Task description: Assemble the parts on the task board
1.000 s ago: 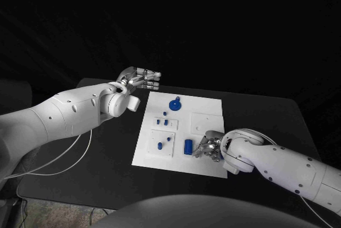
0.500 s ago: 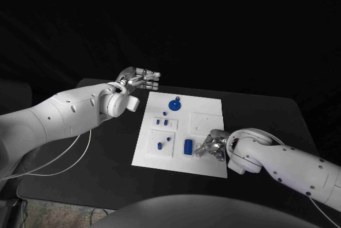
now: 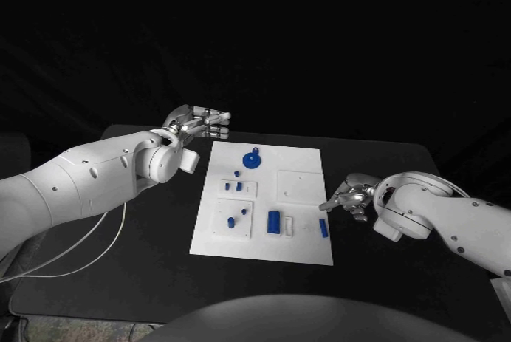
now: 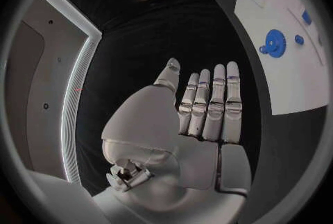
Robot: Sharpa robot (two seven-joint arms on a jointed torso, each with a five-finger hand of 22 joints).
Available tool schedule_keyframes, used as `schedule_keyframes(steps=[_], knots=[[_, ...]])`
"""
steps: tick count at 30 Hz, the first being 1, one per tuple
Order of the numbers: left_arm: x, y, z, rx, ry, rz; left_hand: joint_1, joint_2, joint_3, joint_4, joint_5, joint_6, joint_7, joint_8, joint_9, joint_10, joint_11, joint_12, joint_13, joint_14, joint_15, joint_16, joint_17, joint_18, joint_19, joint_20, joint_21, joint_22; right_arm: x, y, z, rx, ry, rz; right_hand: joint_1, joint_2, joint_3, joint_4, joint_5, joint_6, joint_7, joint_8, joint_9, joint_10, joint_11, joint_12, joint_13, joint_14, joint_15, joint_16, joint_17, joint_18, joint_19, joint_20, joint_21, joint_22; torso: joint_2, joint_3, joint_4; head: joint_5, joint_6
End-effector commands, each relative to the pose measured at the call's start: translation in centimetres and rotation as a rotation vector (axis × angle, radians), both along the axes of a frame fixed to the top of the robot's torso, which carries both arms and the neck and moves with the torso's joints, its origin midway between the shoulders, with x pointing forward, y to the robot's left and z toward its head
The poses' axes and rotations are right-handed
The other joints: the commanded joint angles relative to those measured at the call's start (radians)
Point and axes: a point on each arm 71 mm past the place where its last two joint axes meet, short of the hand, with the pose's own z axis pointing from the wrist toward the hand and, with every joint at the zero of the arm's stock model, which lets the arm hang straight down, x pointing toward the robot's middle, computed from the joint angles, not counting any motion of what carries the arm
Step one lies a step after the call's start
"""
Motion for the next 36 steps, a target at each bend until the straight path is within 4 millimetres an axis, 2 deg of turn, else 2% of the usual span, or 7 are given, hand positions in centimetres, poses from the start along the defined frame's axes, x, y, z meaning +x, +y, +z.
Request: schedule_keyframes(steps=[1,2,6,7,12,24,36], knots=[[-0.1,-0.1,0.1,0.001,-0.022,-0.001,0.006,-0.01,0.0,-0.011,-0.008,-0.004,0.0,-0.002,0.001,-0.004,0.001,-0.006,-0.001,-0.005,0.001,-0.002,0.0,0.016,-0.002,0.003,-0.004,-0.001,-0.1,-0.5,-0.2,-0.089,-0.007,0.037,0.016,-0.008,0.0,0.011,-0.002,0.006,0.001,-0.005,-0.006,0.005,0.002,-0.009,0.047,-0.002,0.002,0.0,0.0,-0.004,0.056,0.0,0.001,-0.002,-0.002,0.0013,-0.0062,-0.007,-0.002],[-0.1,0.0,0.1,0.002,-0.021,-0.001,0.006,-0.01,-0.001,-0.016,-0.009,-0.004,0.0,-0.002,0.001,-0.004,0.0,-0.006,-0.001,-0.004,0.001,-0.002,0.0,0.016,-0.002,0.003,-0.005,-0.001,-0.2,-0.6,-0.2,-0.111,-0.011,0.04,0.018,-0.014,0.002,0.017,-0.002,0.006,0.001,-0.005,-0.008,0.005,0.002,-0.011,0.046,-0.001,0.003,0.0,0.0,-0.004,0.056,0.001,0.003,-0.002,-0.004,0.0021,-0.0073,-0.008,-0.004],[-0.2,0.0,-0.1,0.003,-0.015,-0.001,0.006,-0.011,-0.003,-0.02,-0.011,-0.005,0.0,-0.002,0.001,-0.004,0.0,-0.006,-0.001,-0.005,0.0,-0.002,0.0,0.016,-0.002,0.003,-0.004,-0.001,-0.3,-0.6,-0.5,-0.167,-0.025,0.04,0.024,-0.032,0.017,0.032,-0.002,0.008,0.001,-0.005,-0.011,0.006,0.003,-0.014,0.047,0.0,0.003,0.001,0.003,-0.005,0.056,0.002,0.008,-0.003,-0.004,0.0001,-0.0049,-0.013,-0.003],[-0.2,0.0,-0.1,0.004,-0.014,-0.002,0.006,-0.012,-0.003,-0.02,-0.011,-0.005,0.0,-0.002,0.001,-0.004,0.0,-0.006,-0.001,-0.005,0.0,-0.002,0.0,0.016,-0.002,0.003,-0.004,-0.001,-0.3,-0.6,-0.6,-0.179,-0.025,0.035,0.025,-0.047,0.039,0.05,-0.002,0.009,0.002,-0.005,-0.014,0.007,0.003,-0.015,0.048,0.0,0.004,0.002,0.004,-0.006,0.056,0.002,0.009,-0.004,-0.004,0.0001,-0.0049,-0.011,-0.003],[-0.3,-0.2,-0.2,0.006,-0.01,-0.012,0.004,-0.015,-0.01,-0.028,-0.013,-0.008,0.001,-0.002,0.001,-0.008,0.002,-0.006,-0.001,-0.006,0.001,-0.002,0.0,0.015,-0.003,0.003,-0.005,-0.001,-0.4,-0.1,-1.3,-0.21,-0.008,0.026,0.031,-0.049,0.057,0.055,-0.002,0.009,0.001,-0.005,-0.017,0.007,0.003,-0.018,0.05,0.001,0.005,0.0,0.004,-0.008,0.055,0.003,0.01,-0.004,-0.003,-0.0012,-0.003,-0.018,-0.006],[-0.4,-0.5,-0.3,0.005,-0.009,-0.02,0.0,-0.014,-0.016,-0.034,-0.014,-0.011,0.002,-0.002,0.001,-0.01,0.003,-0.006,-0.001,-0.006,0.001,-0.002,-0.001,0.014,-0.003,0.003,-0.006,-0.001,-0.9,1.8,-3.6,-0.224,0.027,0.037,0.022,-0.057,0.067,0.065,-0.002,0.01,0.001,-0.004,-0.015,0.007,0.004,-0.021,0.051,0.001,0.006,0.0,0.004,-0.007,0.055,0.004,0.012,-0.004,-0.003,-0.001,-0.0031,-0.013,-0.007],[-0.4,-0.5,-0.3,0.003,-0.006,-0.025,-0.002,-0.012,-0.018,-0.034,-0.014,-0.011,0.002,-0.002,0.001,-0.011,0.003,-0.006,-0.001,-0.007,0.001,-0.002,-0.001,0.014,-0.003,0.003,-0.007,-0.001,-1.3,2.5,-5.3,-0.275,0.056,0.077,0.012,-0.062,0.066,0.079,-0.002,0.009,0.002,-0.004,-0.011,0.005,0.004,-0.03,0.048,0.0,0.005,-0.002,0.003,-0.008,0.055,0.004,0.009,-0.005,-0.003,-0.0009,-0.0035,-0.009,-0.007]])
